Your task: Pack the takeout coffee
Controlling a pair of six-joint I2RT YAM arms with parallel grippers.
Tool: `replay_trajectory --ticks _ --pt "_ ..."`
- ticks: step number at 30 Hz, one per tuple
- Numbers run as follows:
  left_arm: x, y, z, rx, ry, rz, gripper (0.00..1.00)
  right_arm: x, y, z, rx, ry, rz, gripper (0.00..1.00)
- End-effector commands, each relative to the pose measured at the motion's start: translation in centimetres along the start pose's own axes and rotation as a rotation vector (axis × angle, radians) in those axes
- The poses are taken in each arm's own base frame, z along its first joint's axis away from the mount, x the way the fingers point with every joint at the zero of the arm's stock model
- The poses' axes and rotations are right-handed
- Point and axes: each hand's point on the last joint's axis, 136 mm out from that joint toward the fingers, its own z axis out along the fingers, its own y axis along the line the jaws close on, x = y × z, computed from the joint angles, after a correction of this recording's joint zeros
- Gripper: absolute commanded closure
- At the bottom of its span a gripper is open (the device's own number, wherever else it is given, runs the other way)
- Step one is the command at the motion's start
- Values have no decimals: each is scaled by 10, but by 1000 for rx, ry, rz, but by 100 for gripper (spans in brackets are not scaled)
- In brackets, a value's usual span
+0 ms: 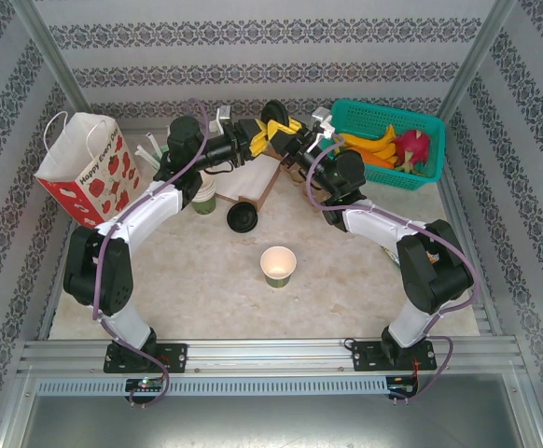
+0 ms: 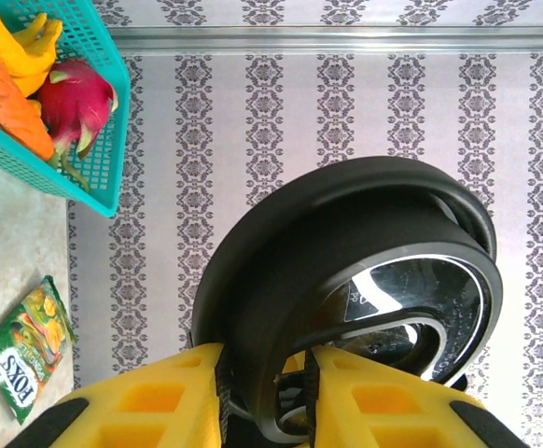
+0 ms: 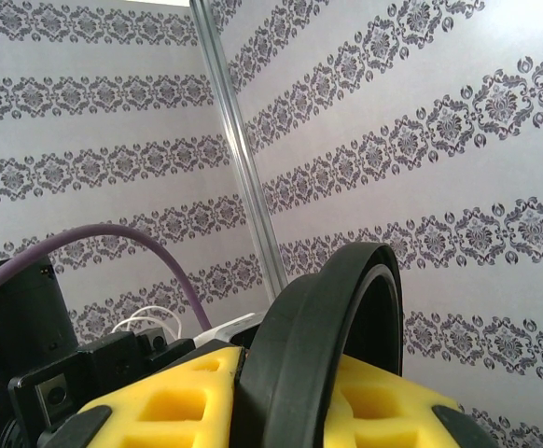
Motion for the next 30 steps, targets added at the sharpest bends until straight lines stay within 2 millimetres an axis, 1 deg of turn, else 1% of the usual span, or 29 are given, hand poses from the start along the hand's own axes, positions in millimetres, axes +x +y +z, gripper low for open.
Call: replay_trajectory --ticks 1,6,8,11,14,17,18,23,24,26,28,29,30 --pt "-6 1 2 -26 2 34 72 0 28 -1 -98 1 -21 100" --pt "-8 13 5 -65 10 35 77 3 34 -2 -113 18 -32 100" --pt "-9 13 6 -71 12 40 80 6 35 -2 -122 28 -26 100" --pt "-7 14 7 -100 27 54 85 11 36 -3 -137 43 -22 100" --pt "-5 18 5 -150 37 78 94 16 34 -4 -130 68 -27 100" --pt "-2 22 1 -200 46 105 97 21 31 -6 -120 104 -39 100" --pt "-2 24 0 -217 47 113 100 23 29 -8 -111 117 -40 98" --pt "0 30 -2 -250 55 139 100 29 25 -13 -91 179 -50 91" --pt "-1 30 -3 -255 52 147 100 30 24 -15 -84 187 -50 87" --pt "-1 32 -5 -272 46 166 100 30 18 -18 -57 202 -37 74" --pt "-2 37 -9 -316 42 205 100 31 -1 -24 12 219 30 56" --pt "-2 41 -12 -350 41 222 100 31 -10 -28 37 225 70 50" --pt "-3 47 -16 -398 37 245 100 32 -21 -34 63 229 121 41"
